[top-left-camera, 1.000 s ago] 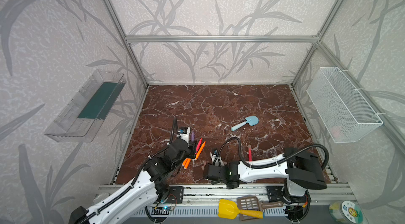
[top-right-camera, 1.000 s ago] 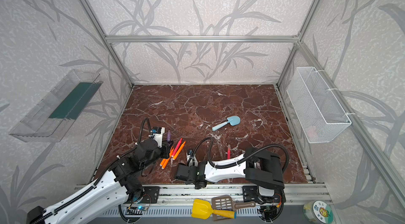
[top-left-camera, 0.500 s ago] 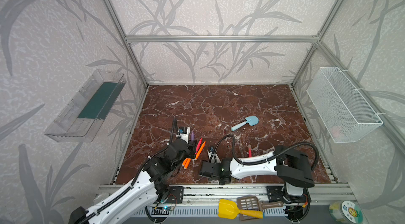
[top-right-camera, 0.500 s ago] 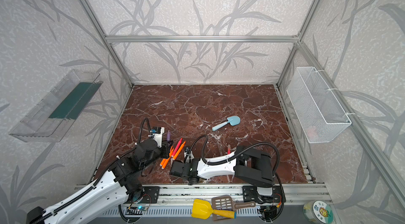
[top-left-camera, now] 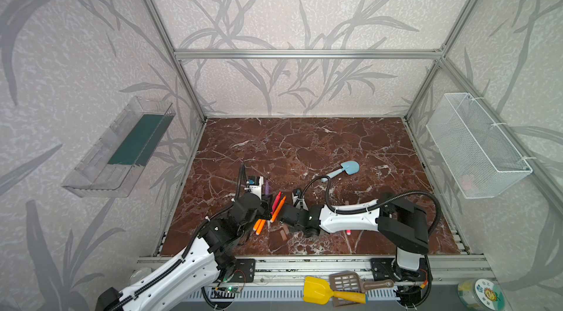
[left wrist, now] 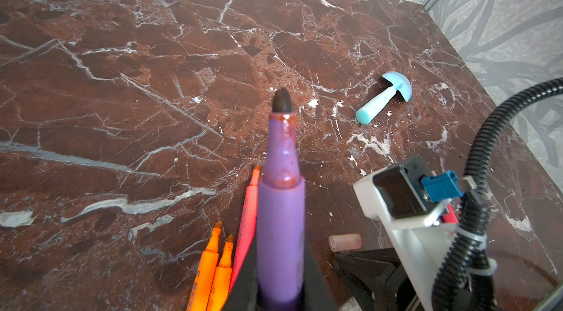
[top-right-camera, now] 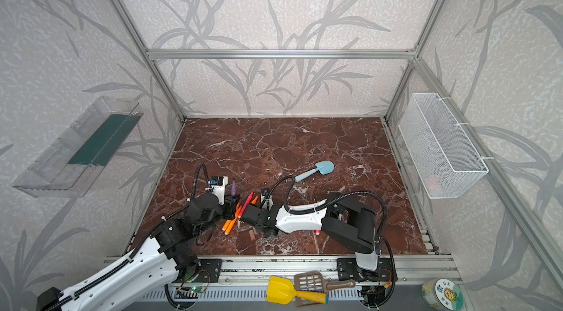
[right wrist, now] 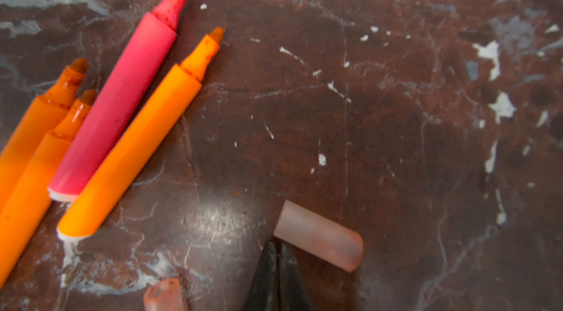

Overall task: Insert the pens into the pen caps
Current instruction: 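Grasp a pale pink cap upright with the right gripper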

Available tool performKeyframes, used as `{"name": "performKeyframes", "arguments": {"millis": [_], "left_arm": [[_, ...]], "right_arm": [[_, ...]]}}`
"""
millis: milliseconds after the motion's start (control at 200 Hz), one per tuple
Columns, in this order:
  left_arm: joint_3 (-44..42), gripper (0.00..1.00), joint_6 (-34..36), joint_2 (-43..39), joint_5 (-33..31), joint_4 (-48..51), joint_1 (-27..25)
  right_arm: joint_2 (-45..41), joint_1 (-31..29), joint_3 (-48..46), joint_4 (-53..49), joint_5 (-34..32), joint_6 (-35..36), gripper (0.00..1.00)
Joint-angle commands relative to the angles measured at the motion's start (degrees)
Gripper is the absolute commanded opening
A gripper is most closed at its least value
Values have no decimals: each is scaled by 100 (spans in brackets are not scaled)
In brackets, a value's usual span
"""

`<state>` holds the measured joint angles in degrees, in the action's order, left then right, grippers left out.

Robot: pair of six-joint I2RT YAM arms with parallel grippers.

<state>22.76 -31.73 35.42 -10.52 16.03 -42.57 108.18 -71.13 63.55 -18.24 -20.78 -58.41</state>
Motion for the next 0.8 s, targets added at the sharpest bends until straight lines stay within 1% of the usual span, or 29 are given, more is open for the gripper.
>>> {"name": "performKeyframes", "arguments": {"millis": [0,260,410,485,525,600,645,700,795], "left_arm": [[20,0,-65,-53,-200,170,34],[45,0,-37,-39,-206,172,63],[67,0,-25,4,-222,144,71],[71,0,-19,17,-218,139,72],[71,0,-20,17,-209,137,71],[71,0,-23,15,-195,137,75],[65,0,-10,16,-191,137,82],[64,0,-11,9,-182,138,81],[64,0,-14,9,-158,128,89]], "right_arm": [[251,182,76,-33,-24,140,8],[218,408,328,-153,-94,350,9],[-135,407,539,-452,-273,642,16],[-376,408,630,-629,-487,843,21],[-494,412,641,-654,-627,984,25],[-656,418,620,-594,-978,1311,39],[-710,484,602,-575,-1046,1507,46],[-707,600,581,-341,-911,1997,56],[-512,885,695,-209,-548,2622,59]]}}
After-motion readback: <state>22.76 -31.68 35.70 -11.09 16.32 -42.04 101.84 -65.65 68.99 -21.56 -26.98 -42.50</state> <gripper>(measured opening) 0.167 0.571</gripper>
